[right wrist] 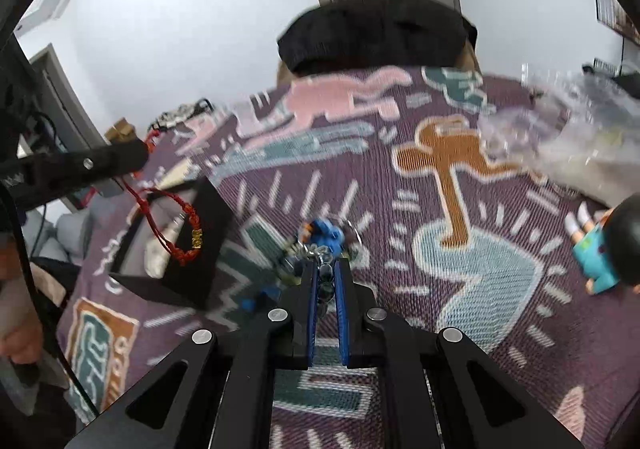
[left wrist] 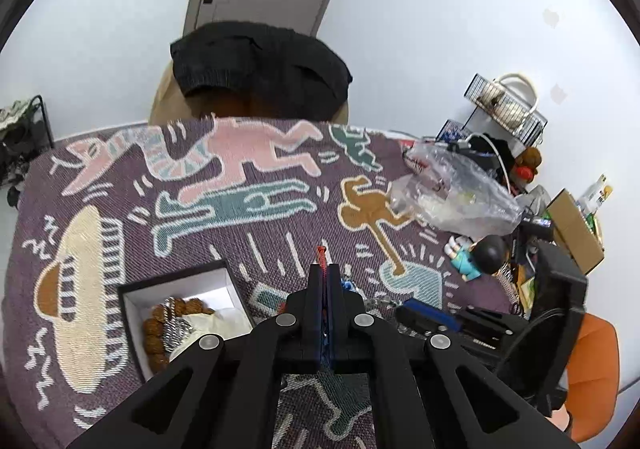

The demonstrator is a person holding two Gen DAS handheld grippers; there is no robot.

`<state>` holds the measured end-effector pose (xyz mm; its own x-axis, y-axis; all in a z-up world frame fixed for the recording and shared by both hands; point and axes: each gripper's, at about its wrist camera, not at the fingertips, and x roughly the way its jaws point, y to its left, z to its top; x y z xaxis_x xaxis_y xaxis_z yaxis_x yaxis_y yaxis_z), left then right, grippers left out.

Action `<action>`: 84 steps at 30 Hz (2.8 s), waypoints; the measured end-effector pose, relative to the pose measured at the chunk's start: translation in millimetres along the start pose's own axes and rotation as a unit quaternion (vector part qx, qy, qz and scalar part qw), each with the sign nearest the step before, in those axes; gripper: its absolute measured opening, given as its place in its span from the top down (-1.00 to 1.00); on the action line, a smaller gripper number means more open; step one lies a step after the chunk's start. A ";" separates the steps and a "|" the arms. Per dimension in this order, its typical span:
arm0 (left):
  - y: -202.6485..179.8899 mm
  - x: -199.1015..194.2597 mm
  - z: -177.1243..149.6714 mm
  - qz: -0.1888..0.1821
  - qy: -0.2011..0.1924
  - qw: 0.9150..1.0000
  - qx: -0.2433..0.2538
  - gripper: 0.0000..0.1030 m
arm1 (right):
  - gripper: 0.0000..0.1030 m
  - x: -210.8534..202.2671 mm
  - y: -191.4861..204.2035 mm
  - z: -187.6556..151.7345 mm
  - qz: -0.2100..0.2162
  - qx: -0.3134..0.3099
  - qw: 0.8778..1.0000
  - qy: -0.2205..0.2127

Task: Organize jewelry
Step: 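Release the multicolored bracelet into the box with the left tool while the right tool lowers the blue bracelet in, then grasp the blue bead bracelet with silver ring using the left tool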

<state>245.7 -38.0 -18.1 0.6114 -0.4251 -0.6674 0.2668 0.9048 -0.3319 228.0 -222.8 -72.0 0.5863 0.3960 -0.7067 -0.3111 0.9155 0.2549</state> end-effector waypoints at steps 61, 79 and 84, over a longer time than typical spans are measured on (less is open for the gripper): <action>121.6 -70.9 -47.8 0.059 -0.038 0.996 -0.063 -0.67 | -0.42 5.0 100.9 35.1 0.049 -0.003 0.999 -0.012; 48.1 -40.6 -38.5 0.039 -0.011 0.999 -0.015 -0.67 | -0.87 -26.1 25.3 5.6 0.034 0.083 0.996 -0.018; 27.0 -27.1 -35.7 0.037 0.001 0.999 -0.003 -0.67 | -0.89 -34.7 2.0 -2.1 0.028 0.101 0.994 -0.021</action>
<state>209.7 -2.9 -32.7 0.6285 -0.3567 -0.6911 0.2165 0.9337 -0.2851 205.4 -234.9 -48.4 0.6042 0.4451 -0.6610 -0.1902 0.8861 0.4227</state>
